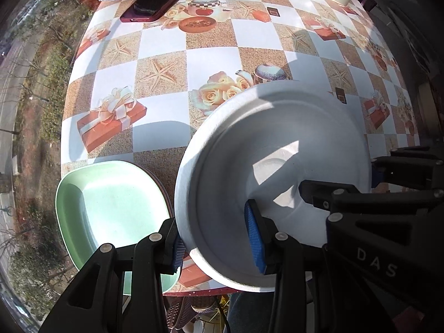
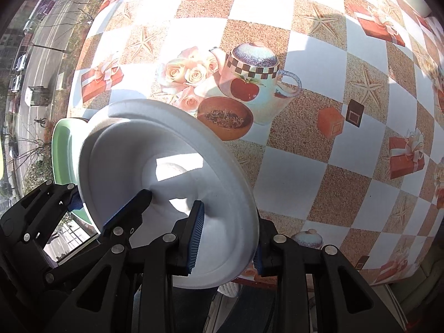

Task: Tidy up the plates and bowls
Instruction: 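Carry the nested bowls with both grippers over the green plate stack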

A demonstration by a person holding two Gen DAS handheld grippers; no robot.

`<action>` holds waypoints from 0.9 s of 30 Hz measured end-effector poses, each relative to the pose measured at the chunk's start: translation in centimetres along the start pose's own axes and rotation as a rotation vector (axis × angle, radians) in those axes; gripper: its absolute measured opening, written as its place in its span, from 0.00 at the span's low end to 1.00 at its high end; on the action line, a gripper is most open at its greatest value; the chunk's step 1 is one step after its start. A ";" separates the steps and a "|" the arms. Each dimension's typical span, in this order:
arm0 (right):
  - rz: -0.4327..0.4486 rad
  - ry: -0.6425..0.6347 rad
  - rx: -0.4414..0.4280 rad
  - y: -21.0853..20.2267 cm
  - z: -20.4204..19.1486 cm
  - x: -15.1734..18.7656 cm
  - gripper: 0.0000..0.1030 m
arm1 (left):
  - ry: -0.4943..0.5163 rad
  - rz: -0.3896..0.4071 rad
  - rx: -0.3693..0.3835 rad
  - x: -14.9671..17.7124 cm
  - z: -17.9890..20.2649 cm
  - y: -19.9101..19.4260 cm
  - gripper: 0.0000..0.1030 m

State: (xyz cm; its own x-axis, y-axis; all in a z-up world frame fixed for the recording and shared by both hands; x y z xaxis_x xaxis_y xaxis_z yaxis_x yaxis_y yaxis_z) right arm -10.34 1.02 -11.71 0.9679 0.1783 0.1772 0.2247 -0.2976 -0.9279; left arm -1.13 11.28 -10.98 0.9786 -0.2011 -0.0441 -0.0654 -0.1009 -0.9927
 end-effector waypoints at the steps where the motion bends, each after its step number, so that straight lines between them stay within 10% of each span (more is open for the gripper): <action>1: 0.000 -0.010 0.003 -0.1 -0.3 0.0 0.33 | -0.009 0.006 -0.003 0.1 -0.4 -0.2 0.41; 27: -0.071 -0.346 0.034 1.5 -10.2 2.4 0.33 | -0.367 -0.020 -0.084 5.7 -11.1 -0.8 0.41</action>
State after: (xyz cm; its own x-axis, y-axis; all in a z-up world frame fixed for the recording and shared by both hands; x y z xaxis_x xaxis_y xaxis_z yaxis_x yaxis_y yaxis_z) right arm -6.57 -8.61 -9.30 0.8531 0.5063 0.1259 0.2811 -0.2428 -0.9285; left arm 2.31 -0.61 -9.15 0.9837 0.1627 -0.0769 -0.0463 -0.1843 -0.9818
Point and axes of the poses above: each gripper's, at about its wrist camera, not at the fingertips, and y roughly the way its jaws point, z to its right, x to its underside, the point moved 3 cm from there along y, roughly the way its jaws point, and after that the axes turned 9 degrees about -x, right-handed, at the moved point
